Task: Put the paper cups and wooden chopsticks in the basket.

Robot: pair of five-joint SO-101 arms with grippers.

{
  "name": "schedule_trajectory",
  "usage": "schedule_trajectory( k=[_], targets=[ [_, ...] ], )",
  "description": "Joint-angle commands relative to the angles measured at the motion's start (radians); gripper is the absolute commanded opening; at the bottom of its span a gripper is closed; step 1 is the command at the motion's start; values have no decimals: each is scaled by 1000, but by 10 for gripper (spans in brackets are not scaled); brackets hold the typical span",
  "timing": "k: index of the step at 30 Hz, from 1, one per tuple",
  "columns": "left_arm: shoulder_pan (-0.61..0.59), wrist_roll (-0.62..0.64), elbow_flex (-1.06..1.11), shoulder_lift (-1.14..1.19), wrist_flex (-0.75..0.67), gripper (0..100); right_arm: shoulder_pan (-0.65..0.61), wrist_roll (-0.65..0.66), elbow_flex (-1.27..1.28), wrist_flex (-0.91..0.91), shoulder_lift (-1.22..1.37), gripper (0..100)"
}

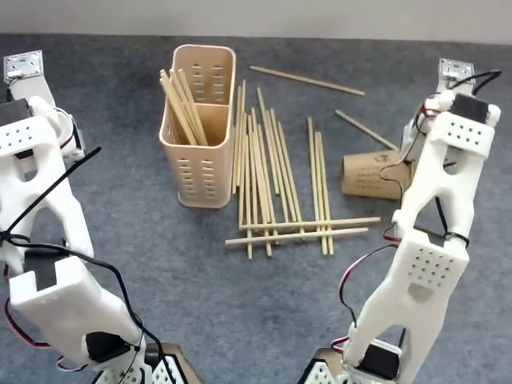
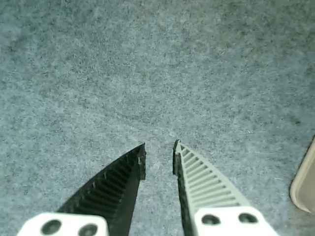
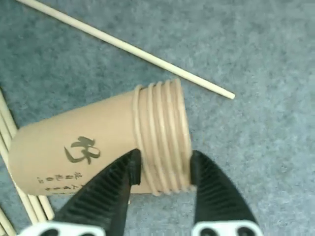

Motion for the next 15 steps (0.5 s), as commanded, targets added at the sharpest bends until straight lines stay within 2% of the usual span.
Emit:
schedule_trajectory(
  k=[1, 7, 12, 15],
  targets=[
    [4, -12, -2, -56, -8, 116, -22, -6, 4, 2, 101, 5],
    [5, -12, -2, -56, -6, 116, 19, -5, -216, 104, 15, 5],
    [5, -11, -2, -56, -6, 116, -1, -5, -479, 159, -105, 5],
    [-1, -12, -1, -56, -6, 116, -41, 40, -455, 159, -189, 5]
  ],
)
